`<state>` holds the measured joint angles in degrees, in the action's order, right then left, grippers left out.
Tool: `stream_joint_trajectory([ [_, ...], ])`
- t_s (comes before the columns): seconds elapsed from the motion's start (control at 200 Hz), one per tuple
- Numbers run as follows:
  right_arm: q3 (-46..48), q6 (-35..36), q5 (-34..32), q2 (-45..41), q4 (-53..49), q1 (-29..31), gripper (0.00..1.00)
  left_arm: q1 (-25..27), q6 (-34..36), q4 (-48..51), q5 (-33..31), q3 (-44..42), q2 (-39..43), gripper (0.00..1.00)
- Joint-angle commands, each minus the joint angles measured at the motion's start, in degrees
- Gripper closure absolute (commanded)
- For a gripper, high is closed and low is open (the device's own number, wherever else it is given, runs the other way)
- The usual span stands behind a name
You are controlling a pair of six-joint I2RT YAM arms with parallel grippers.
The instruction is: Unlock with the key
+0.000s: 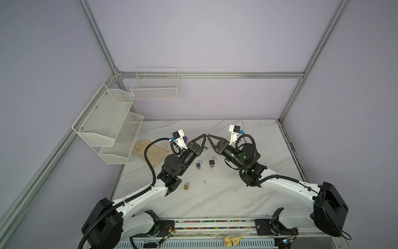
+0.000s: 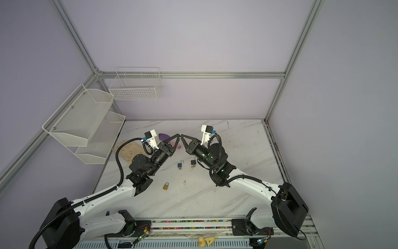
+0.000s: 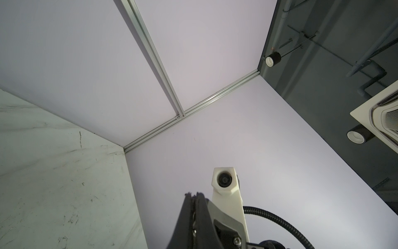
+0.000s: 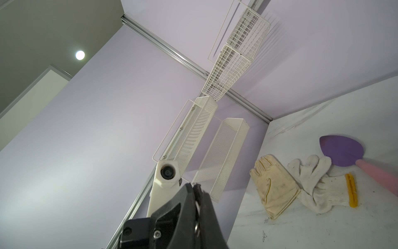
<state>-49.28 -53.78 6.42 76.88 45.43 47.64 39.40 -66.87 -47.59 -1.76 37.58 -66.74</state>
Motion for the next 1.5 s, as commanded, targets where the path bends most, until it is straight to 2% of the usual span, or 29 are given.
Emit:
stream_joint_trajectory([
  [0.0, 0.01, -0.38, -0.26, -0.33, 1.68, 0.33, 1.0, 0.16, 1.92, -3.63, 0.88, 0.43, 0.55, 1.0],
  [0.095, 0.32, -0.12, -0.26, -0.61, 1.5, 0.35, 1.0, 0.23, 3.26, -4.26, 0.59, -0.09, 1.14, 1.0],
  [0.24, 0.09, 0.96, -0.73, -2.37, -1.89, 0.26, 0.77, -0.65, 6.96, -0.99, 1.68, 0.21, 3.37, 1.0],
  [0.375, 0.06, 2.65, 1.66, -4.51, -6.61, -1.99, 0.57, -2.94, 13.27, 13.17, 7.96, 4.27, 6.29, 1.0],
  [0.45, -0.11, 3.57, 6.31, -5.39, -9.1, -4.53, 0.47, -4.09, 18.46, 24.64, 11.6, 7.99, 7.44, 1.0],
  [0.515, -0.71, 4.65, 12.25, -5.73, -11.47, -7.36, 0.44, -4.67, 23.91, 33.8, 13.39, 11.3, 8.17, 1.0],
  [0.69, -2.37, 11.66, 28.02, -6.21, -17.74, -11.39, 0.43, -5.41, 37.06, 50.71, 16.28, 19.28, 7.56, 1.0],
  [0.82, -3.8, 17.45, 36.05, -5.38, -23.7, -11.77, 0.44, -5.73, 42.62, 51.63, 20.54, 20.14, 7.03, 1.0],
  [0.9, -3.98, 19.19, 39.85, -5.11, -24.0, -12.0, 0.45, -6.08, 44.88, 51.94, 22.74, 20.92, 6.1, 1.0],
  [1.255, -3.07, 22.17, 43.99, -1.92, -23.12, -14.51, 0.48, -7.16, 45.62, 49.83, 28.15, 21.66, 4.35, 1.0],
  [1.495, -2.59, 23.49, 48.66, -0.72, -22.41, -15.03, 0.61, -7.84, 45.08, 48.56, 30.32, 21.98, 3.66, 1.0],
])
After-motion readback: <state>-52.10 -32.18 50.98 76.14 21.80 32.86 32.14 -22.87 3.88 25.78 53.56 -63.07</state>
